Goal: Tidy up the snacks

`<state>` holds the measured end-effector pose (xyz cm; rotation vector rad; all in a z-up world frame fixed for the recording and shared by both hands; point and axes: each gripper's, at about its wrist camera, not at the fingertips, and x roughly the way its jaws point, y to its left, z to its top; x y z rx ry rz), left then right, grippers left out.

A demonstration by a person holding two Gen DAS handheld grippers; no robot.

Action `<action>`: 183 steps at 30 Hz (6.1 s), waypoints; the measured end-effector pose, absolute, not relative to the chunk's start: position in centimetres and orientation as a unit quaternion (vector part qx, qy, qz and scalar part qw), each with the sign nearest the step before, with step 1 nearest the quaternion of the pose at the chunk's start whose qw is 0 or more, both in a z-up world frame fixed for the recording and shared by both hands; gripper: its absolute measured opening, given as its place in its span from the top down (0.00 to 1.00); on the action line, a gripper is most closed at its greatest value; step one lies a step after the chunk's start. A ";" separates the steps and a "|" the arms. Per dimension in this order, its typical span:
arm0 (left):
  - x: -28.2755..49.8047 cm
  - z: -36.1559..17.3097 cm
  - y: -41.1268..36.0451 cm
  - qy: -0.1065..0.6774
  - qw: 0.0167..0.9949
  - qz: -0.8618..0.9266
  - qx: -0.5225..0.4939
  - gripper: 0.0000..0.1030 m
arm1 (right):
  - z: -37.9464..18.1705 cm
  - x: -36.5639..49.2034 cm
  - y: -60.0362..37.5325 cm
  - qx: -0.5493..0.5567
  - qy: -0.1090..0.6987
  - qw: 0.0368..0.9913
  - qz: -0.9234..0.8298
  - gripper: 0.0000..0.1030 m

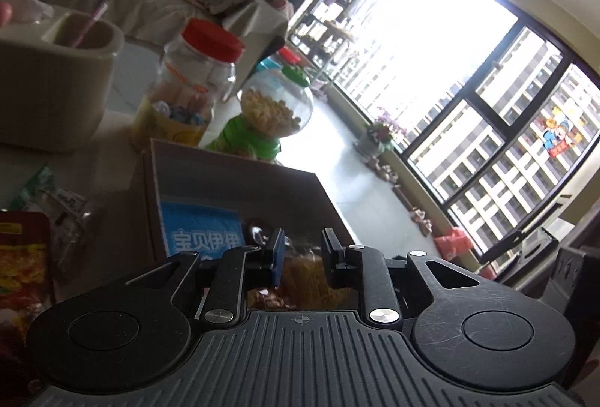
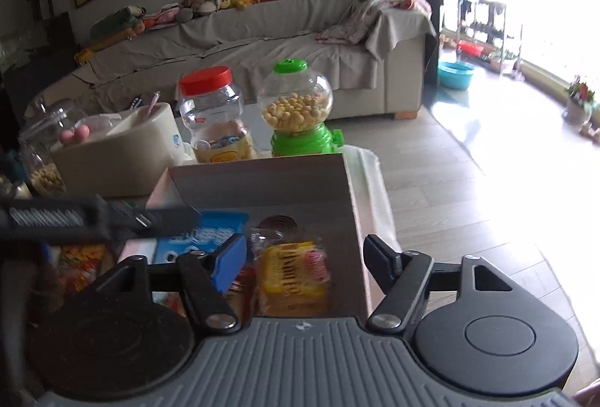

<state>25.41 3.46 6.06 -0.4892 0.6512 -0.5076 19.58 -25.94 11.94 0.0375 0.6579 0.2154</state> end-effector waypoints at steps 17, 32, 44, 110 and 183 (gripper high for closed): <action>16.3 -1.7 22.4 0.265 0.895 -0.040 -0.356 0.76 | 12.3 8.7 -12.7 -0.027 0.282 0.926 0.250 0.28; 13.4 -0.9 25.0 0.227 0.906 0.050 -0.355 0.76 | 8.7 17.6 0.5 -0.070 0.356 0.897 0.253 0.23; 13.6 -1.3 25.0 0.238 0.903 0.023 -0.357 0.76 | 8.6 14.1 0.6 -0.135 0.342 0.874 0.318 0.64; 24.6 2.2 10.9 0.404 0.900 -0.159 -0.032 0.75 | 5.6 4.1 -19.2 0.000 0.338 0.902 0.268 0.15; 21.6 0.3 14.6 0.449 0.872 -0.164 0.100 0.13 | 5.2 4.6 -17.6 -0.052 0.362 0.890 0.273 0.00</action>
